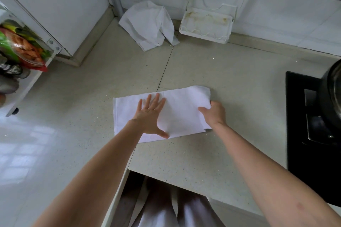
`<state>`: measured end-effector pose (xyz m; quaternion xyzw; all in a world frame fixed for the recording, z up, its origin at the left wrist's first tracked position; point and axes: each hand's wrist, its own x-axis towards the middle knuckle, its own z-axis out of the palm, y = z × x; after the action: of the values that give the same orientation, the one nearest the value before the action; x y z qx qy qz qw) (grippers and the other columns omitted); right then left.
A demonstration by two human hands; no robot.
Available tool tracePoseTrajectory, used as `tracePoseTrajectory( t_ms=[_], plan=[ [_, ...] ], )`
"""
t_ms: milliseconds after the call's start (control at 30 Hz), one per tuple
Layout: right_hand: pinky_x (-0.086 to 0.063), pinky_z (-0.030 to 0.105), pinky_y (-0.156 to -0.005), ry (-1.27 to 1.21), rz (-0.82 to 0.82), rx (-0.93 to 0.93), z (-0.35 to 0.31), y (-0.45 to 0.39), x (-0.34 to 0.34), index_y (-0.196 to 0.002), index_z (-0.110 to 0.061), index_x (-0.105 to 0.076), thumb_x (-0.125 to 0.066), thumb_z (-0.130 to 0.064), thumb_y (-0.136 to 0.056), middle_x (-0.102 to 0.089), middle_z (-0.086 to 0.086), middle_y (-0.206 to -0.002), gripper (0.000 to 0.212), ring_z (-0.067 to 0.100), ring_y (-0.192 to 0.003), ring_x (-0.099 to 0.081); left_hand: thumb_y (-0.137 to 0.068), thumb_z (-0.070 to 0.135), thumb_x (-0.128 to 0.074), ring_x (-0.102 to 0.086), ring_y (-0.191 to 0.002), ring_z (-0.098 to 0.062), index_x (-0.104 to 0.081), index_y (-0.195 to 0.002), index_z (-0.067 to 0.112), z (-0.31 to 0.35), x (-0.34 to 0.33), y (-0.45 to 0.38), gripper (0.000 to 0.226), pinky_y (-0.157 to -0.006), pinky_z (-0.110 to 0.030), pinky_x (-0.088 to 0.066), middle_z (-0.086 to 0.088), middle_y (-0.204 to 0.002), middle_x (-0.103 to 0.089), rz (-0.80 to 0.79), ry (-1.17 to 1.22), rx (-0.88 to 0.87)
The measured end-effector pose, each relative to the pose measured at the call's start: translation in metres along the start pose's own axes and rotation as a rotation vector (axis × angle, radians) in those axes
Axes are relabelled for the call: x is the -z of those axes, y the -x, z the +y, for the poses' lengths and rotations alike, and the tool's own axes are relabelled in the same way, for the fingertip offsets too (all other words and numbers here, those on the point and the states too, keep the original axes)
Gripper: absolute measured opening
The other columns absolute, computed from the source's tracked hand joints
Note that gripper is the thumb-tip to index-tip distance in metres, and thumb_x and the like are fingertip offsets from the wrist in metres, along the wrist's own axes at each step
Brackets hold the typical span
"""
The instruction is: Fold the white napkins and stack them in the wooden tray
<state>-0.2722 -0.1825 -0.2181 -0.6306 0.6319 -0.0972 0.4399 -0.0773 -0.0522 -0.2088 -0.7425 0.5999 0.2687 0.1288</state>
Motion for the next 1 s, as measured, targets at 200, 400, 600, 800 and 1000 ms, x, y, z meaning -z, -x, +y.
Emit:
tracePoseTrajectory(
  t_ms=[200,400,600,800,1000],
  plan=[
    [-0.018,0.030,-0.049,0.015,0.097,0.087,0.030,-0.001,0.037,-0.057,-0.014,-0.031,-0.062,-0.012,-0.087,-0.030,0.000,-0.054,0.043,0.017,-0.055,-0.026,-0.053,0.082,-0.066,0.029,-0.140,-0.031,0.025,-0.148,0.023,0.018,0.003,-0.002,0.144,-0.113,-0.057,0.013,-0.003,-0.153,0.035,-0.039,-0.057,-0.010],
    [-0.019,0.025,-0.046,0.083,0.221,0.147,0.048,0.004,0.066,-0.056,-0.017,-0.025,-0.062,-0.009,-0.087,-0.026,-0.002,-0.051,0.049,0.014,-0.051,-0.021,-0.050,0.080,-0.069,0.031,-0.139,-0.034,0.027,-0.147,0.021,0.054,0.006,-0.019,0.148,-0.108,-0.060,0.015,-0.005,-0.151,0.037,-0.051,-0.050,-0.049],
    [-0.023,0.029,-0.052,-0.183,0.285,0.070,0.028,0.012,0.073,-0.056,-0.006,-0.039,-0.062,-0.011,-0.085,-0.033,0.002,-0.054,0.037,0.019,-0.060,-0.029,-0.058,0.076,-0.068,0.026,-0.142,-0.027,0.016,-0.151,0.023,0.058,0.006,-0.021,0.136,-0.113,-0.055,0.013,0.000,-0.155,0.028,-0.012,0.134,-0.095],
    [-0.039,0.021,-0.057,-0.379,0.204,0.195,-0.048,0.043,0.035,-0.088,-0.011,-0.059,-0.059,-0.008,-0.086,-0.056,-0.001,-0.071,0.003,0.009,-0.059,-0.048,-0.097,0.057,-0.036,-0.055,-0.119,-0.021,-0.053,-0.131,0.012,0.005,0.011,0.021,0.059,-0.101,-0.033,-0.041,-0.004,-0.131,-0.058,0.179,1.774,0.370],
    [-0.041,0.013,-0.066,-0.163,-0.053,0.323,-0.088,0.088,-0.062,-0.106,-0.014,-0.056,-0.056,-0.002,-0.088,-0.055,-0.007,-0.076,0.022,0.010,-0.071,-0.054,-0.097,0.062,-0.019,-0.056,-0.117,-0.029,-0.047,-0.132,-0.001,-0.045,-0.002,0.055,0.077,-0.104,-0.039,-0.040,-0.018,-0.126,-0.060,0.087,1.986,0.455]
  ],
)
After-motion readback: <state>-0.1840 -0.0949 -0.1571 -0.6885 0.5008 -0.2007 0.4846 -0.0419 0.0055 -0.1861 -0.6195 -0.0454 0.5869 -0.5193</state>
